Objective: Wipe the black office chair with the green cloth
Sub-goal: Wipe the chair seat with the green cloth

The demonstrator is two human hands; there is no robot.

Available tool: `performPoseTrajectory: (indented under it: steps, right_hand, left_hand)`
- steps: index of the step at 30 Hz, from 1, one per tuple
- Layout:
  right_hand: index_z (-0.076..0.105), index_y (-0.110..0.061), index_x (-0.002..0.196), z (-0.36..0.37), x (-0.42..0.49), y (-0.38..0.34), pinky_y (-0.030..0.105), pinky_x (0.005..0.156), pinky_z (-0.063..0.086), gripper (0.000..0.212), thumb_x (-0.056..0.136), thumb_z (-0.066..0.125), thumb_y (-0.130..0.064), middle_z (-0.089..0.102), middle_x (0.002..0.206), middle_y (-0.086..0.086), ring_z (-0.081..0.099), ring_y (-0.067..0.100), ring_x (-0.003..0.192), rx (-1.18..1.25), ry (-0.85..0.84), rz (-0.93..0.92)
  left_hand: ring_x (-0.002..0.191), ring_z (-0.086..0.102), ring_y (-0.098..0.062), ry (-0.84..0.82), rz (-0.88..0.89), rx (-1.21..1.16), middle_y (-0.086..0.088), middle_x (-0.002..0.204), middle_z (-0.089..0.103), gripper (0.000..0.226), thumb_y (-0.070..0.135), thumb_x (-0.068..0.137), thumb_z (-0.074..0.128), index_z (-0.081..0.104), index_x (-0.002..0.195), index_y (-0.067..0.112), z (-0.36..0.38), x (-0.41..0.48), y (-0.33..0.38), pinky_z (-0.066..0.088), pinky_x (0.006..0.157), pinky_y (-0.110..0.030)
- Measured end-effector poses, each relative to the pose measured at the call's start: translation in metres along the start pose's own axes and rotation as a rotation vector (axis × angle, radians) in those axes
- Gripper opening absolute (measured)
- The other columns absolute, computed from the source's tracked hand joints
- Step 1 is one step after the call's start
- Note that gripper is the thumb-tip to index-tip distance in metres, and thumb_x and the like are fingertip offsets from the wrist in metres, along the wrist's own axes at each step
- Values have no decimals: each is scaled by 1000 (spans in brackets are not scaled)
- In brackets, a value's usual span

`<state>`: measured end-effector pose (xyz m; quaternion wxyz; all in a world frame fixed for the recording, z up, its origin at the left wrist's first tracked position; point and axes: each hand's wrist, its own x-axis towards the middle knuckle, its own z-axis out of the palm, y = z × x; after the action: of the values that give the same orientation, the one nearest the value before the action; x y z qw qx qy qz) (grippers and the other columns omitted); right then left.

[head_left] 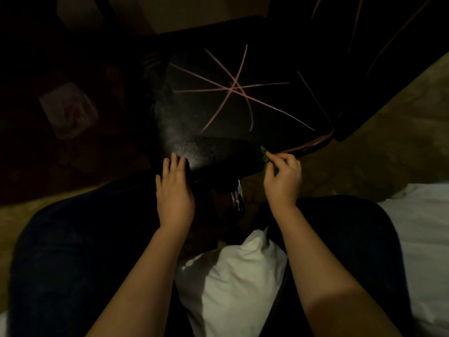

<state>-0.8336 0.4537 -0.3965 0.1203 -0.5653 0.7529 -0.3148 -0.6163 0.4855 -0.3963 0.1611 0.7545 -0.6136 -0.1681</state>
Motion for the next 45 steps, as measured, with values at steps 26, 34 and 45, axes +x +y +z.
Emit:
performPoseTrajectory:
  steps: [26, 34, 45]
  right_hand:
    - [65, -5, 120, 43, -51, -67, 38, 83, 51, 31, 89, 64, -8, 64, 106, 11, 59, 28, 96, 30, -205, -317]
    - [65, -8, 109, 40, -35, -65, 32, 84, 47, 19, 92, 59, -12, 57, 110, 10, 56, 24, 104, -20, -302, -270]
    - [67, -11, 98, 12, 5, -10, 2, 70, 29, 10, 89, 63, -9, 58, 110, 3, 56, 10, 95, 33, -92, 71]
  left_hand:
    - [150, -1, -15, -69, 170, 71, -4, 164, 8, 68, 22, 97, 48, 15, 156, 17, 14, 0, 6, 2, 120, -38]
    - [147, -9, -10, -95, 180, 98, 0, 164, 2, 72, 20, 96, 50, 12, 157, 19, 10, 3, 1, -3, 119, -33]
    - [148, -7, -10, -92, 179, 109, 2, 164, 5, 67, 26, 99, 48, 13, 156, 21, 9, 5, -3, -1, 120, -33]
